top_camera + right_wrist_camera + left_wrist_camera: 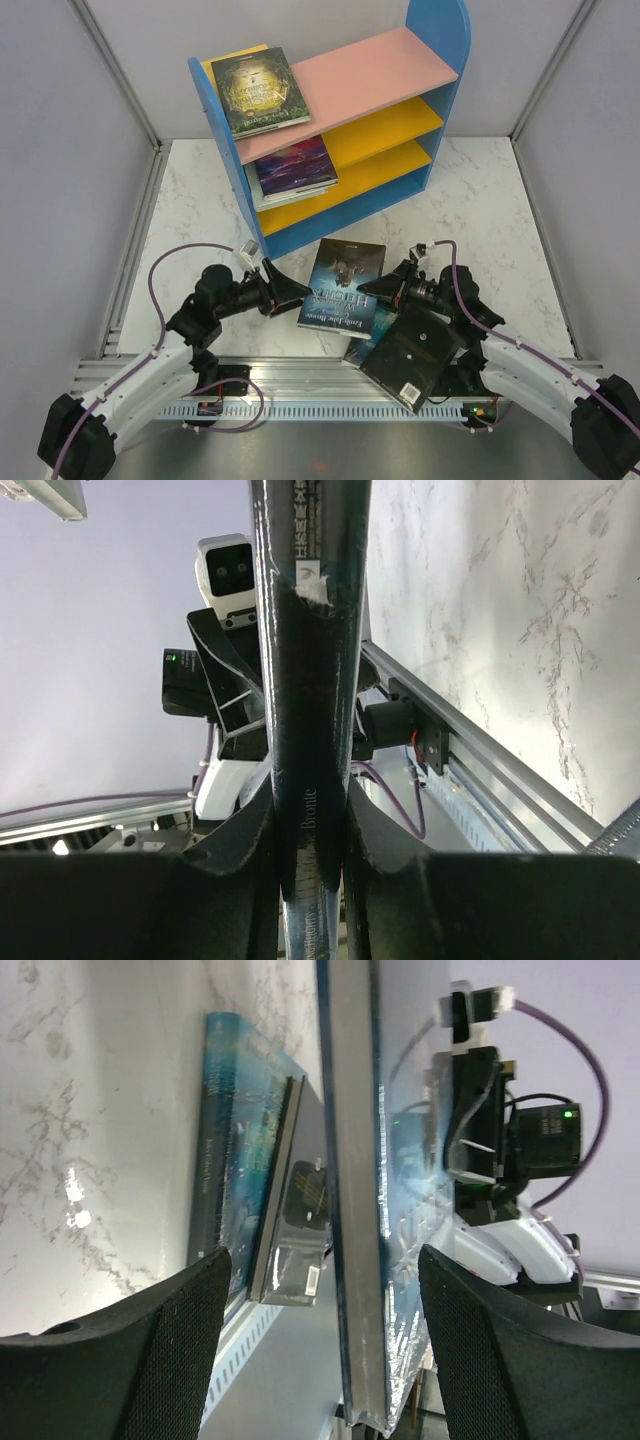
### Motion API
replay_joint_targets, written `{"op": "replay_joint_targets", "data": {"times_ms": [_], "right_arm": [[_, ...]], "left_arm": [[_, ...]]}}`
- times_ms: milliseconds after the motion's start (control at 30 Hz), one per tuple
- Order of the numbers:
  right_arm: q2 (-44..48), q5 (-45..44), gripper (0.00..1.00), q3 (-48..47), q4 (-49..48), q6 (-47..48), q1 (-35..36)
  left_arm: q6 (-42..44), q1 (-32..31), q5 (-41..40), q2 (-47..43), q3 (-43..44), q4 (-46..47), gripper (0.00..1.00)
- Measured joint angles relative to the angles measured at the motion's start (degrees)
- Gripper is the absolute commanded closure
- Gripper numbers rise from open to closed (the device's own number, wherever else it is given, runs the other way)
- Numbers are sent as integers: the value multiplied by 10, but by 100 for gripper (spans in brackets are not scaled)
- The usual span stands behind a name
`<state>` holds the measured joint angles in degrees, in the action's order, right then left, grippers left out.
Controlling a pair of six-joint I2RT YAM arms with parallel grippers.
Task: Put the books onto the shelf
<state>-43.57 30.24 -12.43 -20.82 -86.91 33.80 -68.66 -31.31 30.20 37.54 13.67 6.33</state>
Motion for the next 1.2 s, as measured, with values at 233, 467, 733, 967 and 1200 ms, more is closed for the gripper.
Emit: {"op": "replay_joint_targets", "data": {"times_ms": [233, 467, 733, 967, 1200], "right_arm": [[-40, 1, 100, 16, -82, -40, 0], [-120, 4, 100, 16, -197, -79, 1], [-187, 2, 100, 4, -249, -66, 6], [-171, -19, 38, -16, -196, -58, 12], [-96, -70, 39, -13, -134, -65, 61]], "left_arm": [[-42, 0, 5, 14, -11, 83, 26], [-85, 0, 21, 76, -19, 184, 45], [-142, 2, 45, 143, -13, 279, 98], [-146, -5, 0, 109, -11, 240, 98], [-137, -16, -80, 5, 5, 104, 98]]}}
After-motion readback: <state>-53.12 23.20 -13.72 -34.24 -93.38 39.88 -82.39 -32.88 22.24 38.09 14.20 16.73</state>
